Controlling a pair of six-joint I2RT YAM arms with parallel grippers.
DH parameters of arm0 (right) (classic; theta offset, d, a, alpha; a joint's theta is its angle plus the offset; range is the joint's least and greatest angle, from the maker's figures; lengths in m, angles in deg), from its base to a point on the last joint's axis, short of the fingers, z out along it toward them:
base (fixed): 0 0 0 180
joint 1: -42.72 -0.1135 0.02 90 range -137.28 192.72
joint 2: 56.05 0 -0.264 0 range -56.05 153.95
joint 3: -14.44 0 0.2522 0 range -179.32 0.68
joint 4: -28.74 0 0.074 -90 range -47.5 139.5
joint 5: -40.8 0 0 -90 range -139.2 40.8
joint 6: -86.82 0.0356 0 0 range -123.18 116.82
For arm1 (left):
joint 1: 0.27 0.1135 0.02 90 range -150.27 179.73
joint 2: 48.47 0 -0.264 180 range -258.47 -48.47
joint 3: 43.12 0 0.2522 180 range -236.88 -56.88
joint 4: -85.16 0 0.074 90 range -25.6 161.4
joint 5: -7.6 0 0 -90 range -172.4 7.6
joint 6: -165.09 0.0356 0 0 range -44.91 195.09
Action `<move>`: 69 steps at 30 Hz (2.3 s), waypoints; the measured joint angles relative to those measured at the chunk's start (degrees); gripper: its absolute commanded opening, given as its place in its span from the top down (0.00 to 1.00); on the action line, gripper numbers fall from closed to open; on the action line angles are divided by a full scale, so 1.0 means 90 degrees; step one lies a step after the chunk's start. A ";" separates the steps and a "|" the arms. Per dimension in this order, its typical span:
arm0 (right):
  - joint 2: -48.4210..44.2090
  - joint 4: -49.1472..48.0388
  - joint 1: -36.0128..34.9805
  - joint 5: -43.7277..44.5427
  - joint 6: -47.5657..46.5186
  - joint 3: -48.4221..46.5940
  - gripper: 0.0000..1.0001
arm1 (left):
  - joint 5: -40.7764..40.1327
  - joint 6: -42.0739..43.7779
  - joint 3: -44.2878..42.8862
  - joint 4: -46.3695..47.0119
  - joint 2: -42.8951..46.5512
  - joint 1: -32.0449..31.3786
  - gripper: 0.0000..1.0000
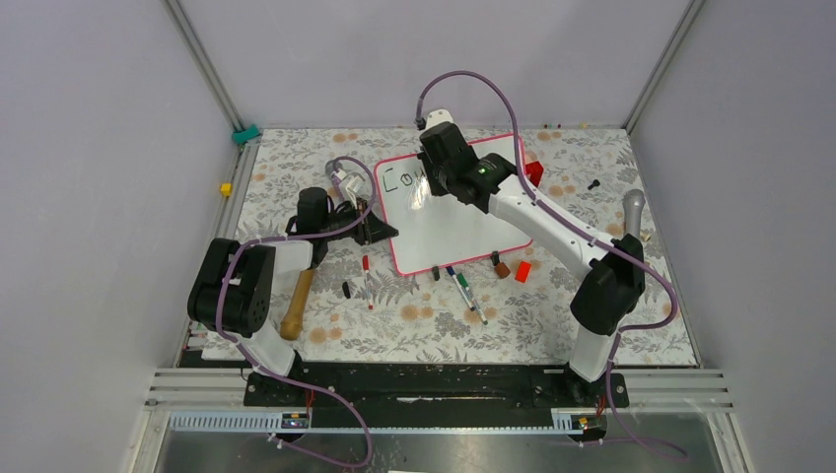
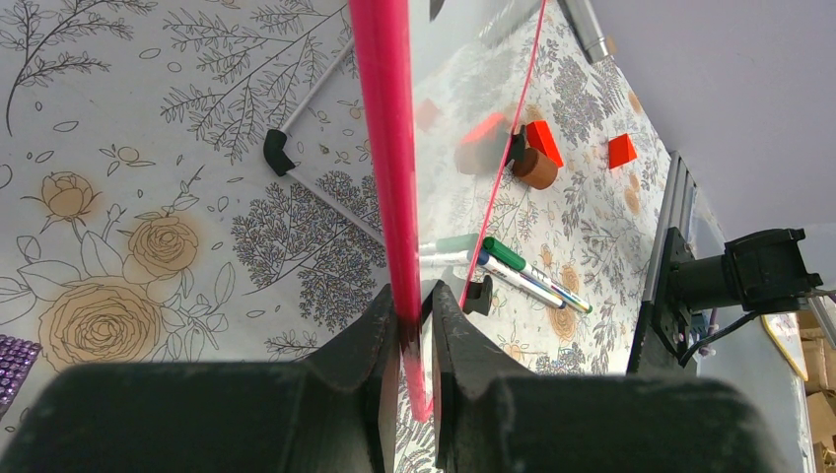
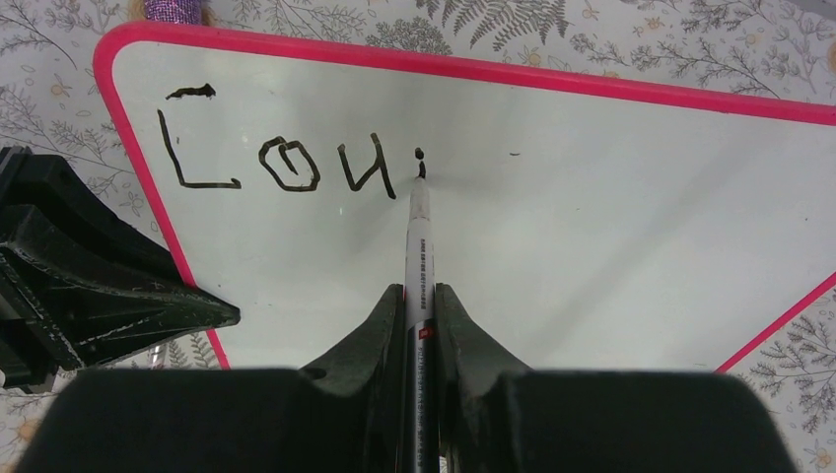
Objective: Write a sentence on the whiteboard
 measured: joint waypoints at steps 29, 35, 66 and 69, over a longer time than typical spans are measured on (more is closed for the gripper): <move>-0.0044 0.0005 -0.0027 -0.0015 0.0000 0.0158 1.00 | -0.0005 -0.0044 -0.0002 -0.0019 -0.0005 0.0019 1.00; -0.0044 0.0015 -0.0029 -0.0019 0.0000 0.0158 1.00 | -0.0002 -0.0046 -0.0002 -0.0019 -0.0007 0.0019 1.00; 0.0136 0.0449 -0.0049 -0.0002 -0.0080 -0.0279 1.00 | 0.0012 -0.0068 -0.0002 -0.0005 -0.0007 0.0019 1.00; 0.0158 0.0454 -0.0049 0.0002 -0.0097 -0.0347 1.00 | 0.0017 -0.0068 -0.0002 -0.0005 -0.0007 0.0019 1.00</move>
